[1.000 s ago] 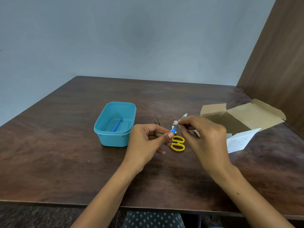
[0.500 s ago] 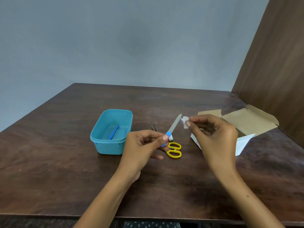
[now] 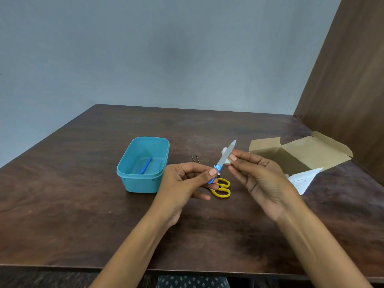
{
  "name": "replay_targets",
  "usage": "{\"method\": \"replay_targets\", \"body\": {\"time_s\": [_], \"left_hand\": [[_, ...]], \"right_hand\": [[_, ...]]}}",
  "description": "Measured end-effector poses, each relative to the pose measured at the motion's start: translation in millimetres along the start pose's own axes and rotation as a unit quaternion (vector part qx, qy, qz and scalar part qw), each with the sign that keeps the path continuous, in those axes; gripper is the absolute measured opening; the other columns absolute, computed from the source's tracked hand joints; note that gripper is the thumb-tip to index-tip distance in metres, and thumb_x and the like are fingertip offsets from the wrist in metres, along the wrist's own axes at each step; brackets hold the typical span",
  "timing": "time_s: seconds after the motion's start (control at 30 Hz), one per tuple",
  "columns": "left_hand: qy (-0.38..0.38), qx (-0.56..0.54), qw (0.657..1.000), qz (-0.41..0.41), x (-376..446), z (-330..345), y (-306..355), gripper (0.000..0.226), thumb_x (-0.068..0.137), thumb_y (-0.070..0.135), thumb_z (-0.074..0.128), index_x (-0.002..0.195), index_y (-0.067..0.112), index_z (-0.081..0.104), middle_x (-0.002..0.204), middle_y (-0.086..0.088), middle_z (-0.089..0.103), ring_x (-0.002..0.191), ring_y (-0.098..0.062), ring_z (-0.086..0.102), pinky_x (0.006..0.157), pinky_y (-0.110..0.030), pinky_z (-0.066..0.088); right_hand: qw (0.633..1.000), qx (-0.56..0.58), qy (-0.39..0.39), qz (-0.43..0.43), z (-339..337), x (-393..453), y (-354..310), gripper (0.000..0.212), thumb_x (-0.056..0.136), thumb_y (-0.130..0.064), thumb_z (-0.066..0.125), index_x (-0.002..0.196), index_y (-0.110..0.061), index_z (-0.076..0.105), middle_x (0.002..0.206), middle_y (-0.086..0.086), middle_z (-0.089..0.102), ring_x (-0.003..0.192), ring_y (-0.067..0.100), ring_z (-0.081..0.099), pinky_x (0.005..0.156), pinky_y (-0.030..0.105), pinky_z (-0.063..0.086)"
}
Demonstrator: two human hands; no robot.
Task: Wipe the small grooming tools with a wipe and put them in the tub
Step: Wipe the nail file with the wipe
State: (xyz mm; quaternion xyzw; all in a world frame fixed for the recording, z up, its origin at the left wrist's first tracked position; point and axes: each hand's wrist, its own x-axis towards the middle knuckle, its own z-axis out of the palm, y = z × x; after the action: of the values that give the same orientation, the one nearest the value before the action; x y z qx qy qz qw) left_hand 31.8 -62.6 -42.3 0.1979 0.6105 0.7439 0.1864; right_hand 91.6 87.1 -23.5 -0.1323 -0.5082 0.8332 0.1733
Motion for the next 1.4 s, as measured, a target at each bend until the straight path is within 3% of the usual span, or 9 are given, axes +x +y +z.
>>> {"method": "replay_targets", "body": {"time_s": [0.33,0.5,0.57,0.67,0.83,1.07,1.23,1.4], "left_hand": [[0.006,0.009,1.0,0.006,0.2,-0.5,-0.7,0.009,0.077,0.009,0.071,0.085,0.005,0.074,0.072,-0.009,0.074,0.065,-0.015,0.072,0.044,-0.02,0.052],[0.004,0.015,1.0,0.01,-0.2,0.1,0.3,0.008,0.078,0.01,0.07,0.085,0.006,0.074,0.072,-0.008,0.074,0.066,-0.015,0.072,0.045,-0.021,0.053],[0.007,0.018,1.0,0.011,-0.5,-0.2,0.9,0.009,0.078,0.01,0.07,0.085,0.007,0.074,0.073,-0.008,0.074,0.067,-0.015,0.072,0.045,-0.02,0.053],[0.014,0.023,1.0,0.013,-0.3,0.7,1.7,0.008,0.078,0.01,0.07,0.084,0.007,0.074,0.073,-0.009,0.074,0.068,-0.016,0.072,0.045,-0.021,0.053],[0.015,0.019,1.0,0.018,-4.3,1.3,7.1,0.007,0.079,0.01,0.07,0.082,0.006,0.074,0.072,-0.009,0.074,0.068,-0.017,0.072,0.049,-0.021,0.055],[0.063,0.048,0.994,0.079,-11.4,-19.0,41.4,0.007,0.075,0.011,0.071,0.077,0.005,0.074,0.068,-0.009,0.07,0.063,-0.017,0.068,0.052,-0.022,0.055],[0.146,0.207,0.961,0.111,-6.4,-60.3,66.3,0.005,0.074,0.02,0.076,0.074,0.016,0.076,0.061,0.006,0.068,0.055,-0.001,0.055,0.05,-0.018,0.045],[0.22,0.389,0.891,0.077,9.0,-98.8,62.1,0.012,0.07,0.033,0.08,0.069,0.022,0.076,0.066,0.006,0.07,0.061,-0.01,0.055,0.059,-0.025,0.042]], "right_hand": [[0.998,0.006,-0.019,0.061,-4.1,1.8,-6.6,0.014,0.06,0.0,0.065,0.066,-0.006,0.075,0.073,0.006,0.074,0.066,0.011,0.071,0.061,0.017,0.056],[0.998,0.026,-0.023,0.055,-4.0,5.6,-20.5,0.016,0.055,-0.001,0.066,0.068,-0.005,0.075,0.074,0.005,0.074,0.066,0.01,0.071,0.059,0.016,0.056],[0.998,0.038,-0.019,0.048,-3.9,7.6,-25.1,0.023,0.055,0.0,0.066,0.077,-0.001,0.073,0.075,0.005,0.074,0.066,0.01,0.071,0.059,0.016,0.055],[0.998,0.053,-0.007,0.029,-3.9,9.2,-29.6,0.027,0.063,0.001,0.061,0.09,0.002,0.066,0.075,0.004,0.074,0.066,0.009,0.071,0.061,0.016,0.056],[0.997,0.049,0.034,-0.046,-3.1,6.0,-22.2,0.025,0.063,-0.002,0.066,0.088,-0.002,0.068,0.076,0.003,0.073,0.071,0.009,0.07,0.064,0.017,0.056],[0.98,-0.104,0.051,-0.165,12.7,2.7,0.9,0.011,0.077,0.002,0.069,0.083,-0.007,0.069,0.07,0.001,0.069,0.067,0.01,0.065,0.063,0.017,0.055],[0.956,-0.186,0.033,-0.223,18.8,7.7,4.8,0.013,0.076,-0.002,0.072,0.08,-0.013,0.069,0.075,0.002,0.071,0.072,0.011,0.067,0.071,0.023,0.057],[0.939,-0.231,0.019,-0.254,21.7,16.4,12.0,0.017,0.074,0.0,0.073,0.074,-0.016,0.068,0.067,-0.006,0.071,0.066,0.004,0.066,0.07,0.019,0.056]]}}
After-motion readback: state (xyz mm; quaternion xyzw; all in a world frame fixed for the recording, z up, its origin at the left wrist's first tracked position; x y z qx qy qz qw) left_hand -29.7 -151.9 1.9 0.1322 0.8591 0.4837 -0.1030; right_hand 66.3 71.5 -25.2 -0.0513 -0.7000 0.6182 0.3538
